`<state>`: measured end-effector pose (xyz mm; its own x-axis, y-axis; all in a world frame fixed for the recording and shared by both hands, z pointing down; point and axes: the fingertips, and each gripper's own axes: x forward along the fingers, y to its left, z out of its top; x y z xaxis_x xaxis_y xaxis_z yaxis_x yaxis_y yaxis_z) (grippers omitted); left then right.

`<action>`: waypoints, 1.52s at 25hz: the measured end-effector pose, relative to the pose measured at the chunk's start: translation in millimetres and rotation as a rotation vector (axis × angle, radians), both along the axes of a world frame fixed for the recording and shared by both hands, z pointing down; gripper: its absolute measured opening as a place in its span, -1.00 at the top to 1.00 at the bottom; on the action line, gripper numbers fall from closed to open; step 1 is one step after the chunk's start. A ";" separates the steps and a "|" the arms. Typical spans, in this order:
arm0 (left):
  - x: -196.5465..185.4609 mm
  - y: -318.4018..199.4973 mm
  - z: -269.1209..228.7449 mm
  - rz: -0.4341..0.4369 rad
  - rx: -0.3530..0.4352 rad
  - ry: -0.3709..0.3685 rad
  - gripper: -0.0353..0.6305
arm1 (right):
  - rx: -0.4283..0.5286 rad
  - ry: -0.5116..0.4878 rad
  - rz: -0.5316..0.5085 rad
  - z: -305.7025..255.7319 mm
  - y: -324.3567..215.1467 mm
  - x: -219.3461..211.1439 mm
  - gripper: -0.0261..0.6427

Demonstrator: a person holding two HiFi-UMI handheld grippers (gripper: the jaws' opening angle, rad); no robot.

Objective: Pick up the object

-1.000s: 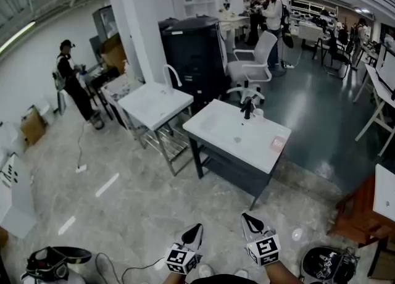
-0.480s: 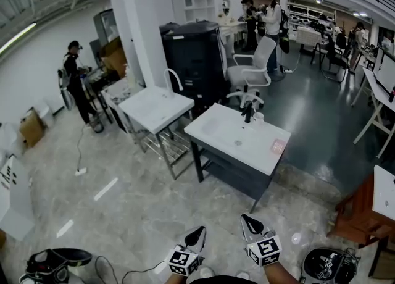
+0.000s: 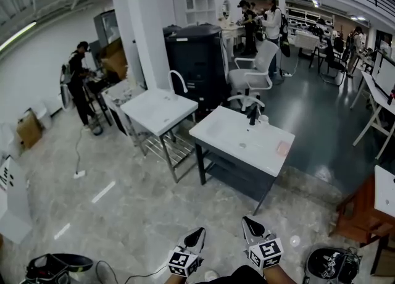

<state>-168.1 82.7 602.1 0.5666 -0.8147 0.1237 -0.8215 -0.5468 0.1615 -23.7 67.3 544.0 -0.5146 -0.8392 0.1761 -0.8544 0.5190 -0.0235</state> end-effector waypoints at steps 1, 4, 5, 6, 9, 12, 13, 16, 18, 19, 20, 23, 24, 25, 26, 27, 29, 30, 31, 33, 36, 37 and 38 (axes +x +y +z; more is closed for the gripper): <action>-1.7 -1.1 1.2 0.000 -0.001 0.003 0.84 | -0.001 -0.001 0.004 0.6 -0.4 -0.9 0.91; -1.7 -6.3 3.9 0.002 -0.007 0.009 0.84 | -0.002 -0.001 0.006 1.2 -4.7 -1.2 0.91; -0.4 -8.1 5.4 0.005 -0.010 0.009 0.84 | -0.002 -0.001 0.007 1.8 -6.9 -0.1 0.91; 1.0 -10.1 7.2 0.008 -0.015 0.009 0.84 | -0.002 -0.002 0.009 2.6 -9.7 1.3 0.91; 5.2 -20.0 11.7 0.017 -0.025 0.002 0.84 | -0.005 -0.014 0.018 4.7 -22.1 6.9 0.91; 9.6 -38.4 11.3 0.012 -0.027 -0.003 0.84 | -0.009 -0.014 0.010 6.6 -39.2 13.1 0.91; 11.8 -45.6 9.8 0.009 -0.026 -0.004 0.84 | -0.011 -0.013 0.003 6.6 -45.2 14.9 0.91; 22.2 -66.7 5.6 0.005 -0.021 -0.007 0.84 | -0.013 -0.007 -0.025 6.5 -62.2 21.7 0.91; 30.0 -80.9 4.0 0.004 -0.017 -0.010 0.84 | -0.009 -0.004 -0.040 6.4 -74.6 27.0 0.91; 34.1 -88.2 2.5 0.003 -0.015 -0.011 0.84 | -0.008 -0.002 -0.045 6.0 -81.7 30.2 0.91; 38.3 -95.5 0.7 0.003 -0.013 -0.012 0.84 | -0.007 -0.001 -0.049 5.4 -89.3 33.7 0.91; 51.6 -115.4 -3.3 0.007 -0.011 -0.017 0.84 | 0.002 -0.003 -0.062 1.5 -111.5 44.4 0.91; 56.3 -121.5 -3.8 0.008 -0.012 -0.019 0.83 | 0.009 -0.007 -0.068 -0.4 -118.3 48.1 0.91; 60.9 -127.8 -4.1 0.007 -0.012 -0.021 0.84 | 0.016 -0.012 -0.075 -2.3 -124.9 51.7 0.91; 65.4 -134.4 -4.4 0.005 -0.011 -0.023 0.84 | 0.022 -0.019 -0.083 -3.7 -131.4 55.3 0.91; 69.8 -141.1 -4.7 0.003 -0.010 -0.025 0.84 | 0.025 -0.025 -0.090 -4.5 -137.9 59.0 0.91; 78.2 -154.7 -5.2 -0.001 -0.004 -0.028 0.84 | 0.028 -0.029 -0.096 -4.1 -151.0 67.4 0.91; 82.1 -161.4 -5.4 -0.003 -0.002 -0.031 0.84 | 0.028 -0.029 -0.096 -3.7 -157.5 72.2 0.91; 86.1 -167.6 -5.7 -0.006 -0.001 -0.033 0.84 | 0.028 -0.029 -0.096 -3.5 -163.4 77.4 0.91; 94.0 -178.1 -6.7 -0.012 0.004 -0.037 0.84 | 0.032 -0.029 -0.097 -3.4 -173.3 88.1 0.91; 102.6 -191.5 -9.1 -0.025 0.017 -0.037 0.84 | 0.038 -0.023 -0.104 -1.8 -184.6 99.4 0.91; 103.9 -195.4 -10.0 -0.029 0.019 -0.036 0.84 | 0.038 -0.022 -0.107 -1.2 -187.8 101.1 0.91; 104.9 -198.9 -11.0 -0.031 0.020 -0.036 0.84 | 0.038 -0.023 -0.108 -1.1 -190.8 102.1 0.91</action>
